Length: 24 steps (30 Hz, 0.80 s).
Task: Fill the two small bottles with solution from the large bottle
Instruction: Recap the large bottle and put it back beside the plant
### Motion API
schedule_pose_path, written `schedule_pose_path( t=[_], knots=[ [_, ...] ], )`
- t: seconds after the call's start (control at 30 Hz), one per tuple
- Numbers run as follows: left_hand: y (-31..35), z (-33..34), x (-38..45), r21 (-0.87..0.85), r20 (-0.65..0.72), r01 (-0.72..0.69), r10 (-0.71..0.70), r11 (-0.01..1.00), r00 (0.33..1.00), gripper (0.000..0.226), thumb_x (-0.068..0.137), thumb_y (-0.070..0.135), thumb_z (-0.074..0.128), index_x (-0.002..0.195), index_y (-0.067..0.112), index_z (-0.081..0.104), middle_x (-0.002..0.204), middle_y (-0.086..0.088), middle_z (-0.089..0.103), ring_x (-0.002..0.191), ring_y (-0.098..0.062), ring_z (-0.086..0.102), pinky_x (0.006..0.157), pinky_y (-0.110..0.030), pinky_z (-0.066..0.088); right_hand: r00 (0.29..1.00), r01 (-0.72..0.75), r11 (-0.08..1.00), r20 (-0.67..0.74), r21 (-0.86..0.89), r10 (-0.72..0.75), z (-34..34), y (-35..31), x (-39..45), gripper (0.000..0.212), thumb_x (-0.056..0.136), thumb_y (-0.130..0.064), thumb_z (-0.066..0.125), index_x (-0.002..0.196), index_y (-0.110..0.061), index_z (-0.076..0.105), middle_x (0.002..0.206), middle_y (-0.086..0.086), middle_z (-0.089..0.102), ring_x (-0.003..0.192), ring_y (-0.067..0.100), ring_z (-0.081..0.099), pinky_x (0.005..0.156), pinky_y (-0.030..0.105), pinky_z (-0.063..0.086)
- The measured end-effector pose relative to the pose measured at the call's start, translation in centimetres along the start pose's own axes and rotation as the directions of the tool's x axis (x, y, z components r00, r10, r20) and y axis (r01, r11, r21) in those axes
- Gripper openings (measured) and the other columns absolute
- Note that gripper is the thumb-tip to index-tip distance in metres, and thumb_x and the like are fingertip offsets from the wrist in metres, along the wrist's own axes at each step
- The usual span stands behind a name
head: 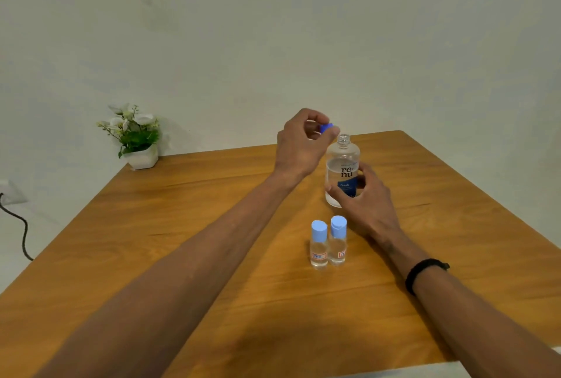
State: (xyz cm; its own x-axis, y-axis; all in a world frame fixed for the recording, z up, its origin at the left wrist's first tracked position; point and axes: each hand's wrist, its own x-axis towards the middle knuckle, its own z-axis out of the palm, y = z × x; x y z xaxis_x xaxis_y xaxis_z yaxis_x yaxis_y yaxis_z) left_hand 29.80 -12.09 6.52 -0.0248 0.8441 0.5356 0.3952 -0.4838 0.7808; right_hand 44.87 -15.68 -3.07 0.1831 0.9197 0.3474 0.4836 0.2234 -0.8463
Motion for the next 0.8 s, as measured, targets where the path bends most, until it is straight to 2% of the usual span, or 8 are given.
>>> schedule_pose_path(
  t=[0.1,0.2,0.3,0.47,0.6,0.73,0.8],
  knots=[
    [0.4,1.7,-0.1,-0.018,0.004,-0.049,0.049,0.999,0.999,0.022,0.088,0.028,0.083,0.102,0.019,0.069,0.101,0.008,0.076,0.092,-0.009,0.072,0.084,-0.028,0.06,1.0,0.009,1.0,-0.005,0.015,-0.009,0.1,0.2,0.0,0.074,0.089,-0.046,0.083,0.151,-0.024,0.049,0.114,-0.017,0.058,0.09,-0.014,0.057,0.07,0.007,0.045],
    [-0.5,2.5,-0.5,0.003,0.012,-0.043,0.043,0.999,0.999,0.022,0.087,0.031,0.084,0.101,0.023,0.068,0.098,0.014,0.075,0.092,-0.006,0.072,0.087,-0.033,0.059,1.0,0.014,0.999,-0.006,0.035,-0.014,0.2,0.4,0.1,0.075,0.088,-0.045,0.084,0.151,-0.025,0.048,0.116,-0.017,0.059,0.093,-0.006,0.06,0.072,0.008,0.046],
    [-0.9,2.4,-0.6,0.034,0.018,-0.066,0.066,0.997,0.998,0.02,0.088,0.031,0.082,0.103,0.024,0.07,0.098,0.015,0.076,0.088,0.001,0.07,0.085,-0.027,0.057,1.0,0.022,0.999,-0.007,0.034,-0.021,0.3,0.6,0.2,0.075,0.088,-0.047,0.084,0.15,-0.026,0.049,0.119,-0.017,0.06,0.1,0.0,0.061,0.075,0.008,0.046],
    [-0.8,1.9,0.0,0.102,0.076,-0.164,0.156,0.981,0.985,0.014,0.089,0.026,0.08,0.102,0.021,0.076,0.097,0.015,0.077,0.083,0.01,0.064,0.076,-0.018,0.052,1.0,0.018,1.0,-0.005,0.006,-0.018,0.3,0.7,0.3,0.074,0.09,-0.046,0.082,0.151,-0.024,0.048,0.12,-0.015,0.058,0.106,0.004,0.059,0.072,0.007,0.043],
    [-1.4,2.0,-0.5,0.064,0.058,-0.16,0.156,0.985,0.986,0.012,0.092,0.028,0.078,0.102,0.021,0.076,0.097,0.015,0.077,0.087,-0.002,0.067,0.075,-0.027,0.056,1.0,0.018,1.0,-0.011,0.005,-0.018,0.4,0.7,0.5,0.073,0.088,-0.048,0.083,0.149,-0.026,0.049,0.13,-0.008,0.066,0.107,0.005,0.061,0.076,0.009,0.045],
    [-1.4,1.9,-0.5,0.078,0.075,-0.213,0.207,0.974,0.976,0.011,0.095,0.024,0.076,0.103,0.017,0.075,0.097,0.013,0.076,0.083,0.004,0.066,0.073,-0.02,0.054,1.0,0.013,1.0,0.002,0.004,-0.013,0.5,0.7,0.6,0.075,0.089,-0.047,0.083,0.151,-0.026,0.048,0.138,-0.003,0.066,0.112,0.008,0.061,0.078,0.01,0.045],
    [-1.2,1.6,-0.2,0.112,0.116,-0.244,0.231,0.963,0.966,0.01,0.095,0.023,0.074,0.103,0.016,0.074,0.1,0.009,0.077,0.084,-0.002,0.066,0.074,-0.023,0.054,1.0,0.017,1.0,0.001,0.003,-0.017,0.5,0.7,0.6,0.076,0.089,-0.047,0.083,0.152,-0.025,0.048,0.138,-0.003,0.066,0.112,0.008,0.06,0.078,0.01,0.044]
  ],
)
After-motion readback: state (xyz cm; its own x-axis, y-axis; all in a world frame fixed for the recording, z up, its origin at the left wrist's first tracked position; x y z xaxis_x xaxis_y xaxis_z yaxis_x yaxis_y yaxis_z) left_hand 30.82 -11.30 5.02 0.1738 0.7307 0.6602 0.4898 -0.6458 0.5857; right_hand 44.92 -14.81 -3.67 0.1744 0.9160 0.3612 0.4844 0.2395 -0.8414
